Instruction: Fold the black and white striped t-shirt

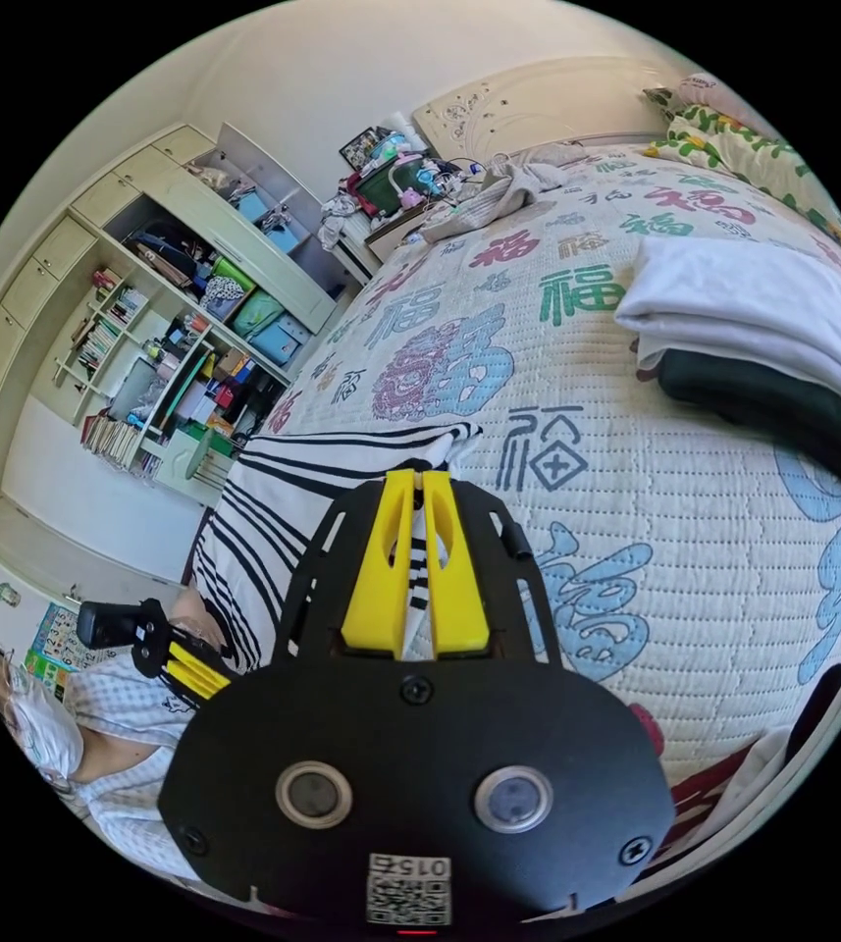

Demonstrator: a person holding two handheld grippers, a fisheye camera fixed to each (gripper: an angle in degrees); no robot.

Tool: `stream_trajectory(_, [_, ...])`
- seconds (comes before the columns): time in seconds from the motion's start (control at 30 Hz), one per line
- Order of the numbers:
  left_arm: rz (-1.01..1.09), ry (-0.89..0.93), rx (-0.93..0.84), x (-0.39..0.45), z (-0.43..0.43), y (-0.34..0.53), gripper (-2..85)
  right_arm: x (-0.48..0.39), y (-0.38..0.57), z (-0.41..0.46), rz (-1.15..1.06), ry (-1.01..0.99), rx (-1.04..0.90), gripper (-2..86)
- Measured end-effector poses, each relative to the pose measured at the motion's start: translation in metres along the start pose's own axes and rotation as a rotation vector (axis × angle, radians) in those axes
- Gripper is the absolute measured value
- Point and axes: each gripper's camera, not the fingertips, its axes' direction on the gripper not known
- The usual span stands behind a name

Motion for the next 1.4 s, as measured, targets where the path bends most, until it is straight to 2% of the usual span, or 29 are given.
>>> stream_trajectory(0.1, [-0.037, 0.004, -0.052, -0.004, 0.013, 0.0, 2.9, 0.004, 0.001, 0.001, 0.001, -0.019, -0.019, 0.1])
stream_trajectory(0.27, [-0.03, -0.013, 0.079, 0.004, -0.011, 0.0, 5.1, 0.007, 0.005, -0.01, -0.002, -0.1, 0.022, 0.3])
stream_trajectory(0.37, [-0.014, -0.102, -0.064, 0.004, 0.014, -0.004, 6.2, 0.008, 0.004, -0.006, 0.002, -0.073, 0.0, 0.4])
stream_trajectory(0.53, [-0.063, -0.015, -0.03, -0.011, 0.018, 0.006, 0.4, 0.01, 0.003, -0.005, 0.003, -0.073, -0.002, 0.3])
stream_trajectory(0.67, [-0.039, -0.021, -0.011, -0.005, 0.008, 0.006, 0.5, 0.01, 0.001, -0.004, -0.004, -0.068, -0.008, 0.3])
stream_trajectory(0.8, [-0.002, 0.023, -0.095, 0.008, 0.025, 0.004, 3.1, 0.01, 0.001, -0.003, -0.006, -0.062, -0.01, 0.3])
stream_trajectory(0.87, [0.003, -0.055, -0.074, 0.01, 0.03, 0.009, 0.5, 0.011, 0.001, -0.004, -0.006, -0.067, -0.002, 0.2])
stream_trajectory(0.93, [-0.001, 0.033, -0.047, 0.011, 0.023, 0.01, -0.3, 0.01, 0.001, -0.007, -0.008, -0.05, 0.01, 0.1])
stream_trajectory(1.07, [0.012, 0.066, 0.013, 0.016, 0.004, 0.012, -0.4, 0.005, -0.002, -0.002, -0.027, 0.01, -0.008, 0.3])
stream_trajectory(1.2, [-0.012, 0.043, -0.117, 0.012, 0.042, 0.017, 1.7, 0.012, 0.001, 0.014, -0.001, 0.056, -0.06, 2.8])
stream_trajectory(1.3, [-0.001, 0.076, -0.096, 0.019, 0.03, 0.018, 6.0, 0.015, 0.011, -0.024, 0.011, 0.031, 0.084, 4.8])
stream_trajectory(1.4, [0.077, -0.03, -0.011, 0.051, 0.002, 0.011, 8.2, 0.023, 0.026, -0.056, -0.003, -0.039, 0.191, 4.9])
